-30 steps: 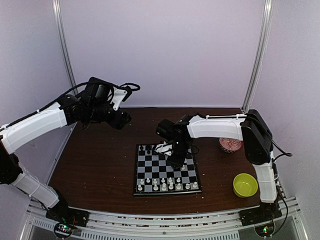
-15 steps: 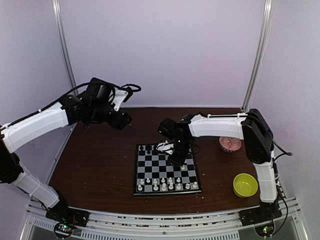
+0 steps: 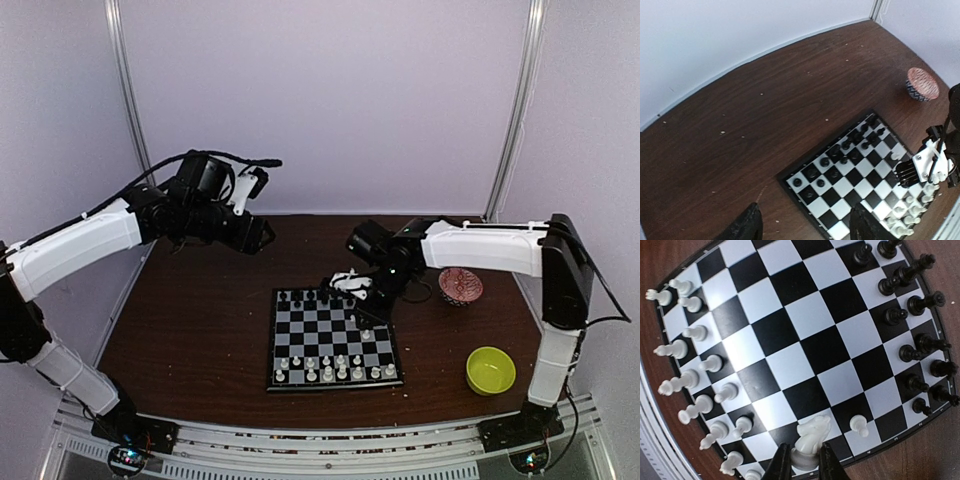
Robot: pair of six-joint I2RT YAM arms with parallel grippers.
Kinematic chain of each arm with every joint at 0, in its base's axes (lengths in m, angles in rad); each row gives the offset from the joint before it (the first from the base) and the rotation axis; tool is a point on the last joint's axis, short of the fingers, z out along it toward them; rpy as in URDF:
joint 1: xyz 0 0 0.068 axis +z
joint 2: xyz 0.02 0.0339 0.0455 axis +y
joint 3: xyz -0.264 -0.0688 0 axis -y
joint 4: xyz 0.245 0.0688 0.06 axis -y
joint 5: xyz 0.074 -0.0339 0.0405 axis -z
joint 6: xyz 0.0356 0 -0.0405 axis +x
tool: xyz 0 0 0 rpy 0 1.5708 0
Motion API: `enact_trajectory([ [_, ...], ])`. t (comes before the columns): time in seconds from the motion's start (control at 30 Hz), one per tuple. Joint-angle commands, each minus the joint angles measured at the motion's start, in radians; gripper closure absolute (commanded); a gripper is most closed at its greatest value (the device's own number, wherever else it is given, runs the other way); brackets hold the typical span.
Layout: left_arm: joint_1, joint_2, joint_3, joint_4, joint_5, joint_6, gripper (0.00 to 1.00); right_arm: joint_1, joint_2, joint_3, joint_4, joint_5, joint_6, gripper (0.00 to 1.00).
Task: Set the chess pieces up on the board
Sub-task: Pick up the knight from the chessboard, then pass from the right arm to the left
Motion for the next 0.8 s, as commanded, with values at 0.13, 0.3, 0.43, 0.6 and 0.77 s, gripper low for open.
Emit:
enact_trajectory([
  [0.13, -0.006, -0.028, -0.198, 0.396, 0.365, -0.462, 0.47, -0.029, -0.280, -0.163, 0.186, -0.142, -0.088, 0.90],
  [0.3, -0.045, 0.017, -0.332, 0.699, 0.449, -0.656, 0.50, -0.028, -0.293, -0.151, 0.170, -0.164, -0.110, 0.90],
  [0.43, -0.088, 0.086, -0.368, 0.858, 0.480, -0.761, 0.50, -0.028, -0.291, -0.142, 0.147, -0.196, -0.110, 0.89],
  [0.6, -0.121, 0.177, -0.390, 1.025, 0.527, -0.874, 0.54, -0.029, -0.291, -0.143, 0.135, -0.198, -0.116, 0.89],
  [0.77, -0.149, 0.253, -0.383, 1.114, 0.533, -0.949, 0.57, -0.029, -0.298, -0.144, 0.131, -0.198, -0.116, 0.89],
])
